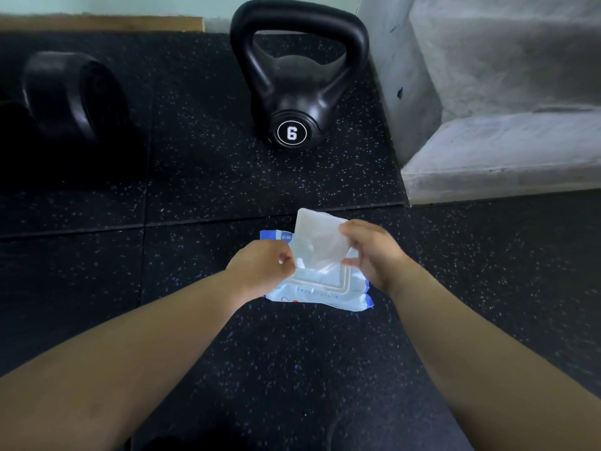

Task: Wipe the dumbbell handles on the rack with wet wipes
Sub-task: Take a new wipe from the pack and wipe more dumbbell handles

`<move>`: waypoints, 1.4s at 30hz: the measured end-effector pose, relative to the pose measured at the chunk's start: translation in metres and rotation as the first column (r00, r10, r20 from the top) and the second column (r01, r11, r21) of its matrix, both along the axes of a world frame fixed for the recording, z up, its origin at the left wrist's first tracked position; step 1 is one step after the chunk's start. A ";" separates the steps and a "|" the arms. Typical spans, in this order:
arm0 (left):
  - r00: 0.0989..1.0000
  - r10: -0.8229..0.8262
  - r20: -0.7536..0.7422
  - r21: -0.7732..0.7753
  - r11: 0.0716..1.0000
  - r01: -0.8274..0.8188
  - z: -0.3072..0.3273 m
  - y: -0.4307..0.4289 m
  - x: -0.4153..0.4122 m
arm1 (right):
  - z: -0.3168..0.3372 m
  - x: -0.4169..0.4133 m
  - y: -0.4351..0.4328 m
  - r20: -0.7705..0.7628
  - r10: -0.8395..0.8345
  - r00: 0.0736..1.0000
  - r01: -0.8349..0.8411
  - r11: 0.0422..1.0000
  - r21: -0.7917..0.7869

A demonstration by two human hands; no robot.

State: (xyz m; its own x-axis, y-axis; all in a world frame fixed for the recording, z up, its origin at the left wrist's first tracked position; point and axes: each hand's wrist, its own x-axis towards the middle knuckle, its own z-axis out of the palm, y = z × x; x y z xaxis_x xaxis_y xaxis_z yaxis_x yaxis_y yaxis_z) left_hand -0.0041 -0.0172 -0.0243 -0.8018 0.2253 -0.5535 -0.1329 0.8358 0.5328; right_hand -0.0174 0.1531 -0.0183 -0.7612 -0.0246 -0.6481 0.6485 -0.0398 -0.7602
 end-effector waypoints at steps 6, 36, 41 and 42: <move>1.000 -0.027 -0.015 -0.028 0.999 0.027 0.001 0.000 0.003 | 0.031 -0.009 0.018 -0.094 -0.325 0.941 0.308 0.937 -0.163; 0.912 0.317 0.260 0.614 0.674 -0.409 0.043 0.035 -0.013 | 0.044 0.002 0.021 -0.078 -0.092 0.993 0.070 0.967 -0.243; 0.862 0.475 0.180 0.531 0.691 -0.491 0.042 0.015 -0.016 | 0.033 0.001 0.012 -0.161 -0.071 0.984 0.077 0.997 0.032; 0.857 0.481 0.182 0.526 0.689 -0.498 0.042 0.011 -0.016 | 0.032 0.002 0.012 -0.152 -0.089 0.984 0.098 0.994 0.055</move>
